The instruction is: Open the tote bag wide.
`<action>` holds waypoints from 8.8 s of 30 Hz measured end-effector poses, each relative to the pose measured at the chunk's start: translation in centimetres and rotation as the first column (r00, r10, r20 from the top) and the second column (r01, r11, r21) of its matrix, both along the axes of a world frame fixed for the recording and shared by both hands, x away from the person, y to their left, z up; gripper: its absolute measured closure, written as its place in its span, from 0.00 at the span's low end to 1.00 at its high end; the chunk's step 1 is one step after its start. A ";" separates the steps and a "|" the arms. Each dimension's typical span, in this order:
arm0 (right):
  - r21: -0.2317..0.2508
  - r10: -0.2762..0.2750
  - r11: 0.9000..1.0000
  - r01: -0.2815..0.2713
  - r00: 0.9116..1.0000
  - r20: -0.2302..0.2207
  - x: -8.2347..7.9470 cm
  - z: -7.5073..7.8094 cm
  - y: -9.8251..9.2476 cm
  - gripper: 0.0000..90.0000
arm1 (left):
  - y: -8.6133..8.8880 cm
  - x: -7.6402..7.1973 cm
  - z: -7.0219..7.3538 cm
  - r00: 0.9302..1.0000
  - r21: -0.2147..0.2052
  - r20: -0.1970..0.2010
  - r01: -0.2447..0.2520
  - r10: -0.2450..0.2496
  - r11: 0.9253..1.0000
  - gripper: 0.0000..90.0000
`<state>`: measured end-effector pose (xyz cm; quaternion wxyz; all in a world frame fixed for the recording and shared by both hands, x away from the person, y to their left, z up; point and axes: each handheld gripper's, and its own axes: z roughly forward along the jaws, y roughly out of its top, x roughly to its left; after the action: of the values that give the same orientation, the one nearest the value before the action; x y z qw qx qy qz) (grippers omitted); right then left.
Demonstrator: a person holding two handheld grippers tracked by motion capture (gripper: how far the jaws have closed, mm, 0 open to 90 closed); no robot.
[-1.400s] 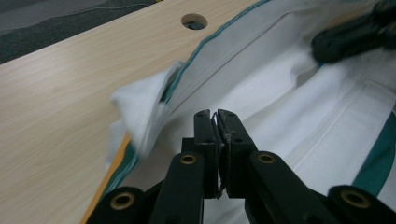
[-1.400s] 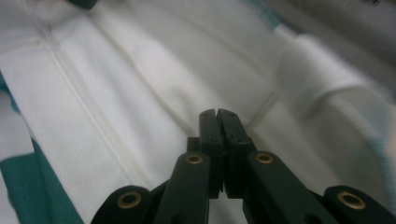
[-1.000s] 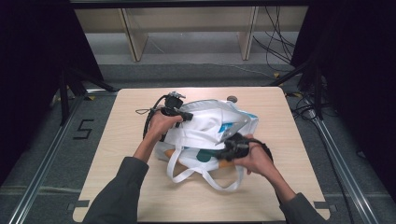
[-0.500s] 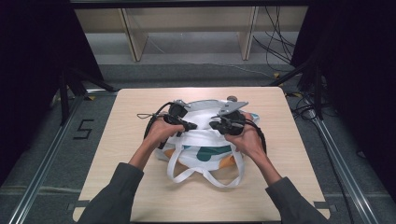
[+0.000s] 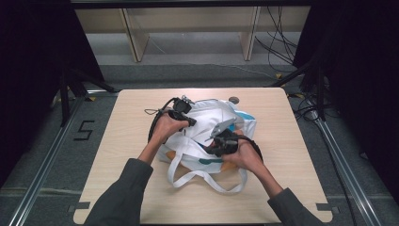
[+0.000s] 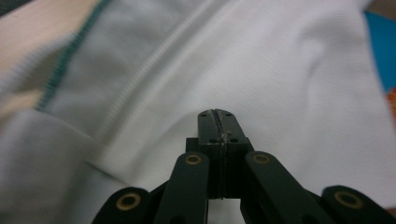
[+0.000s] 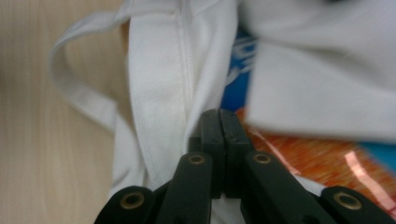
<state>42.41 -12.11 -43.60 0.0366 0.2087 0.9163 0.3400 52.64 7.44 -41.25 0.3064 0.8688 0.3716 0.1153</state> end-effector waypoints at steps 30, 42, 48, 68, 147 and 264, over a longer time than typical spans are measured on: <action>-0.209 -0.104 0.968 0.137 0.981 0.164 -0.5 1.4 -4.0 1.00 | 3.8 -5.2 -1.5 0.994 -0.036 0.024 0.108 -0.107 0.994 0.98; 0.042 -0.132 0.991 0.125 0.963 0.236 -0.4 4.2 -5.0 0.99 | 3.8 -6.7 -1.2 0.992 -0.032 0.048 0.116 -0.115 0.993 0.94; -0.028 -0.094 0.994 0.103 0.970 0.222 2.9 4.6 -0.2 1.00 | 4.0 -7.5 -1.5 0.989 -0.059 0.047 0.140 -0.138 0.988 0.96; -0.341 -0.245 0.879 0.332 0.930 0.274 14.4 -0.9 4.0 1.00 | 5.0 -9.9 -3.0 0.974 0.035 -0.026 0.225 -0.225 0.974 0.99; 0.029 -0.142 0.990 0.139 0.972 0.186 0.5 0.2 -2.6 1.00 | 3.4 -7.6 -2.3 0.986 -0.003 0.011 0.168 -0.168 0.986 0.99; 0.235 -0.356 0.923 0.306 0.910 0.213 -3.5 2.7 -10.7 0.61 | 8.7 -14.3 2.2 0.984 -0.382 0.179 0.087 -0.019 0.920 0.41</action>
<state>38.89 -22.82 -40.87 0.1889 0.3195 0.8171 0.4410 38.36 16.11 -39.06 0.5064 0.7873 0.3357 0.1053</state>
